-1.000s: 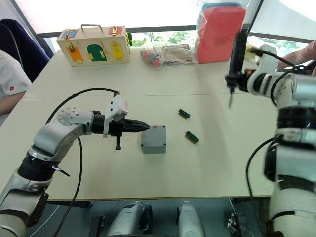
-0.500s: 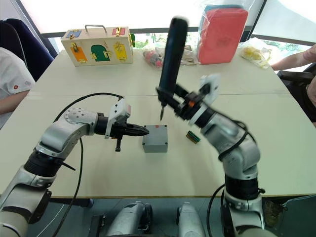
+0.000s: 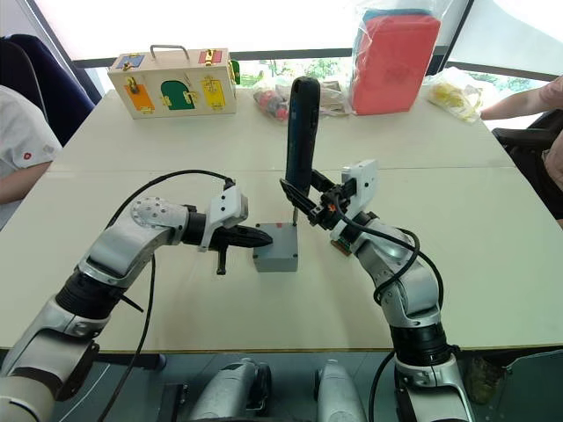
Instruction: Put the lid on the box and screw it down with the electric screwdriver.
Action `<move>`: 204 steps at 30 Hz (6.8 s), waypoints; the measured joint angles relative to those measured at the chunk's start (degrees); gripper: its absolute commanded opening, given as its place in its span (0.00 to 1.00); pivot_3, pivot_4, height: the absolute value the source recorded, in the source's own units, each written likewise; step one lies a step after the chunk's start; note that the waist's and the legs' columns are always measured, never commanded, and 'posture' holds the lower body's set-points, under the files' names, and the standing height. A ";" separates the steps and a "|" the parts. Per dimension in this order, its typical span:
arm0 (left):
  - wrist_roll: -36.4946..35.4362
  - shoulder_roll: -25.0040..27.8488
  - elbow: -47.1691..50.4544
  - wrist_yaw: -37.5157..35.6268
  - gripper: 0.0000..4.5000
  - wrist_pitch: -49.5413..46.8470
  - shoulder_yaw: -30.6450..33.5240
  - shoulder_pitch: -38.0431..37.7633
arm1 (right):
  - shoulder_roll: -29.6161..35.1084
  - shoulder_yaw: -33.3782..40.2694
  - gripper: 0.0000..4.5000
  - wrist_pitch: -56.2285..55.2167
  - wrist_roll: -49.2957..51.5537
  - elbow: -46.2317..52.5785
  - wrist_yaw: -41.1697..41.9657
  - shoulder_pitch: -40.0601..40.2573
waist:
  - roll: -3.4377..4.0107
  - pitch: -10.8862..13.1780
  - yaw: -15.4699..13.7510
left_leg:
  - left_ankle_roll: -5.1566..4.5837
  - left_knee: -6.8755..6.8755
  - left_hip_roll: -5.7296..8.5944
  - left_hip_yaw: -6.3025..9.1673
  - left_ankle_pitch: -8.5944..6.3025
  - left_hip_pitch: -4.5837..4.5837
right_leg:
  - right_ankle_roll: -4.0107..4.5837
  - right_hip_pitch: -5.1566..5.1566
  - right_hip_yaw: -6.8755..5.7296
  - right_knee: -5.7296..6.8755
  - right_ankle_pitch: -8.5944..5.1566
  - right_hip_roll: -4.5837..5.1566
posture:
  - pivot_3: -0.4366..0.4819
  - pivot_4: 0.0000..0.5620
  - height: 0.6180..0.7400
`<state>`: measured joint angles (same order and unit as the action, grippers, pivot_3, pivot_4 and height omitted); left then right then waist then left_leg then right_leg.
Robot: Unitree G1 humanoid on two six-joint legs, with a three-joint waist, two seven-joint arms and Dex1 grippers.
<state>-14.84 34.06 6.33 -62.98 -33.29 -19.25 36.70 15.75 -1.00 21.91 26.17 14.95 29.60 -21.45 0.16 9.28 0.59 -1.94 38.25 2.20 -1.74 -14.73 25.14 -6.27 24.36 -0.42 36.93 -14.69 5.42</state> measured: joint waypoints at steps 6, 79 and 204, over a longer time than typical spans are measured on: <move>0.42 -0.08 0.17 -0.06 0.00 -0.09 -0.17 -0.08 | 0.09 -1.86 0.41 -4.58 -3.11 -0.54 1.36 1.44 | -0.09 -0.06 0.01 | -0.01 0.00 0.00 0.00 -0.01 -0.14 | 0.00 -0.14 0.00 0.02 -0.01 0.00 | 0.48 0.27 1.00; -5.37 5.06 9.84 -2.58 0.00 -3.19 5.08 -4.72 | 35.05 14.80 0.41 70.21 37.46 -24.57 -21.85 -13.72 | -0.19 -0.55 0.44 | -0.23 -0.74 0.05 -0.01 -0.25 -0.68 | 0.05 -0.68 -0.01 -0.86 -0.14 0.51 | 0.48 0.27 1.00; 6.06 -0.44 -6.68 1.78 0.00 5.10 0.45 -2.64 | 28.19 -17.59 0.99 18.80 -10.93 7.22 28.07 -1.33 | -0.29 -0.48 -1.26 | -0.45 -0.22 0.09 0.06 -0.45 -0.66 | 0.08 -0.87 -0.06 -0.86 -0.10 0.57 | 0.48 0.27 1.00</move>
<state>-8.78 33.62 -0.35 -61.20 -28.18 -18.79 34.06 43.95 -18.58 40.71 15.24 22.16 57.67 -22.78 -0.13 8.80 -0.67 -2.40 38.03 2.29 -1.68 -15.18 24.47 -6.19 23.49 -0.48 36.07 -14.79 5.99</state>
